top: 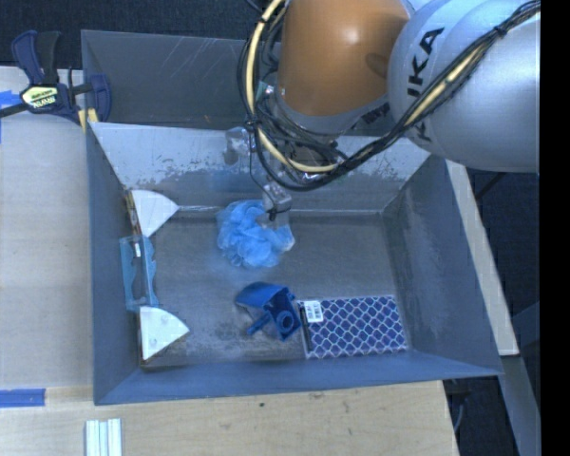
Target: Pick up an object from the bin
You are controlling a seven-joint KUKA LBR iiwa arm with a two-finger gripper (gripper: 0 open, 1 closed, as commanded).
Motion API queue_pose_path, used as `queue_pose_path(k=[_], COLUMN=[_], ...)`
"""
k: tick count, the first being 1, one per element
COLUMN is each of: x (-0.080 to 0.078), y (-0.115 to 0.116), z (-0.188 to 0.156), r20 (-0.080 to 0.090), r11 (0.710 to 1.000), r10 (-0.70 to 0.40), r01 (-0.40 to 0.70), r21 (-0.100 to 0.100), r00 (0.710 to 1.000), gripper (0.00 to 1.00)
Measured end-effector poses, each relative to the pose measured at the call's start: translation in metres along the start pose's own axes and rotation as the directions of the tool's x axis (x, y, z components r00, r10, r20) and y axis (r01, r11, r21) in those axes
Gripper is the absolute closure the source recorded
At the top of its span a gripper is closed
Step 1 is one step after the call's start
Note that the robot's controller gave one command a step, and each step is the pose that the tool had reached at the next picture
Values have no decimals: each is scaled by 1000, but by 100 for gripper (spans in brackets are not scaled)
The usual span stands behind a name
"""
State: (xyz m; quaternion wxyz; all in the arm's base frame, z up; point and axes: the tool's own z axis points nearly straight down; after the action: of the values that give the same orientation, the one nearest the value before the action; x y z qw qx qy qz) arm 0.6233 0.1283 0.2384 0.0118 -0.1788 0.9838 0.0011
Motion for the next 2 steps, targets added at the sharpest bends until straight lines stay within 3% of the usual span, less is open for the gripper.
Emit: queue_pose_path(k=[1,2], x=[5,4], y=[5,-4], z=[101,70], r20=[-17,8], r11=[986,1000], r10=[165,2], r01=[-165,-2], r21=[1,2], r00=[986,1000], gripper=[0,0])
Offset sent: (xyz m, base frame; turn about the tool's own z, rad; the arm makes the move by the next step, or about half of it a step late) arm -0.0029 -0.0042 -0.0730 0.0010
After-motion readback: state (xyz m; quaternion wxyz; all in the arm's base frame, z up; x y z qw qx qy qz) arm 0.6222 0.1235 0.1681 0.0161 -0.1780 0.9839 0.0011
